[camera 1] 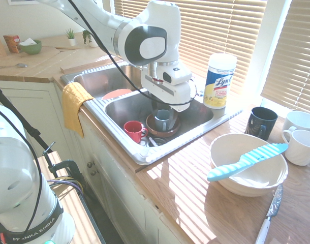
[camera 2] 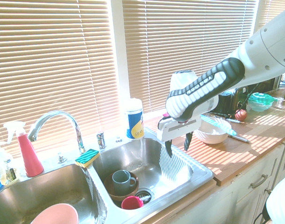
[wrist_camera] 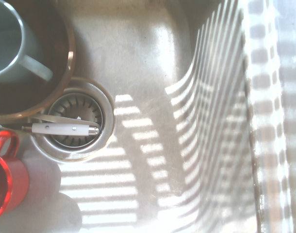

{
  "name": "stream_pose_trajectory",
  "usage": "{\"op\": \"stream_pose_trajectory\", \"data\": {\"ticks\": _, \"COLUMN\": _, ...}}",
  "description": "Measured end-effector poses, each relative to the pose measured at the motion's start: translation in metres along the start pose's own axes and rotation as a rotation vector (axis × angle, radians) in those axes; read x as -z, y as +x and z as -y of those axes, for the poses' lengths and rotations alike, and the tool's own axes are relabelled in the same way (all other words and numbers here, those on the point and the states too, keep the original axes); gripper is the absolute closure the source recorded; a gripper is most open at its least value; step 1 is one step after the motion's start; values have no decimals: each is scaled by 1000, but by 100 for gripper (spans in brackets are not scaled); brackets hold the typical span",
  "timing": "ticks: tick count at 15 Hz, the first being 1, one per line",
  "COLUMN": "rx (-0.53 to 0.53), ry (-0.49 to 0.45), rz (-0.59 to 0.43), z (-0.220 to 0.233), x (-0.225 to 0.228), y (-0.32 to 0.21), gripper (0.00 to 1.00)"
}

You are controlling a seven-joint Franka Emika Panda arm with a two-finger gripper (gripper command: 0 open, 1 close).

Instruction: Put the knife into the sink

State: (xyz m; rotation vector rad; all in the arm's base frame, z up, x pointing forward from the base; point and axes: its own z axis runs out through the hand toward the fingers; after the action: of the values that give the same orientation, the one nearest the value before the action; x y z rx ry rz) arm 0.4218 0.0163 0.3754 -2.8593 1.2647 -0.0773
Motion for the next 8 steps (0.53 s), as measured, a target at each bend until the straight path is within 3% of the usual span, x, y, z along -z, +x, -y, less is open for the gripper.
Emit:
{"op": "stream_pose_trajectory", "data": {"ticks": 4, "rx": 0, "ry": 12, "rz": -10, "z": 5, "x": 9, "y": 4, "gripper": 0}}
{"op": "stream_pose_trajectory", "data": {"ticks": 8, "rx": 2, "ry": 18, "rz": -24, "z": -5, "x": 53, "y": 35, "gripper": 0}}
